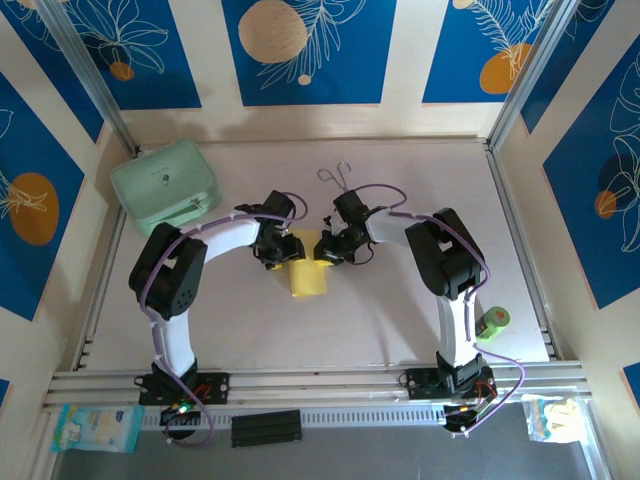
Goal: Fold a paper plane with a square sheet of paper (pick it up from the middle)
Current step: Hold the square sheet of paper at the center of the table, then first fold the square sheet of paper in half at the center of the table.
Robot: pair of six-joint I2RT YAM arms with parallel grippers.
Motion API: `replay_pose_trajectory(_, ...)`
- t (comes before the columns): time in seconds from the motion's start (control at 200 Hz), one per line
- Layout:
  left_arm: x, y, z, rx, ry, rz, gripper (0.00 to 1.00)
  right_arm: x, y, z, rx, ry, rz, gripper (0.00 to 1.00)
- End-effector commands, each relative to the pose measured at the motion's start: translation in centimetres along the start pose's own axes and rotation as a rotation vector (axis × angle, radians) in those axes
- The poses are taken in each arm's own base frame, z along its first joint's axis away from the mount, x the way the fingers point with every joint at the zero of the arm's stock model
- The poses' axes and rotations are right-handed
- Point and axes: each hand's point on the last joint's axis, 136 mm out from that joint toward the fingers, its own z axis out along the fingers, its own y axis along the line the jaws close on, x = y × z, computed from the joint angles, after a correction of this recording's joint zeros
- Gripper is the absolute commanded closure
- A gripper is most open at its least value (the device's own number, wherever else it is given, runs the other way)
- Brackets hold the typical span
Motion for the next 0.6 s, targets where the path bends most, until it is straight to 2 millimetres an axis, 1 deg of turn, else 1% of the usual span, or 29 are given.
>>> replay_pose_trajectory(0.0,-1.7,-1.3,-3.9,0.019,-0.116,0.013,0.46,2.8,-7.0,2.1,0.254,0.085,0.087,0.87)
replay_pose_trajectory(0.075,-1.7,-2.9,-4.6,0.108,-0.129,0.019,0.50,2.8,-7.3,2.1,0.268,0.089,0.094,0.88)
replay_pose_trajectory(0.155,-1.4,-5.0,-4.6,0.230,-0.107,0.030,0.56,2.8,-7.4,2.2,0.272,0.094,0.101,0.88)
replay_pose_trajectory(0.215,-1.0,-6.0,-4.1,0.290,-0.080,0.032,0.61,2.9,-7.5,2.2,0.277,0.099,0.110,0.88)
replay_pose_trajectory(0.29,-0.6,-6.7,-3.5,0.321,-0.054,0.035,0.67,3.0,-7.7,2.3,0.286,0.105,0.115,0.89)
replay_pose_trajectory(0.37,-0.2,-6.9,-2.7,0.333,-0.017,0.036,0.71,3.0,-7.9,2.3,0.295,0.109,0.121,0.89)
replay_pose_trajectory(0.435,0.2,-6.7,-2.0,0.324,0.007,0.035,0.74,3.0,-8.0,2.3,0.302,0.113,0.125,0.89)
replay_pose_trajectory(0.595,0.9,-4.8,-0.3,0.258,0.033,0.041,0.79,3.2,-8.3,2.4,0.318,0.121,0.132,0.89)
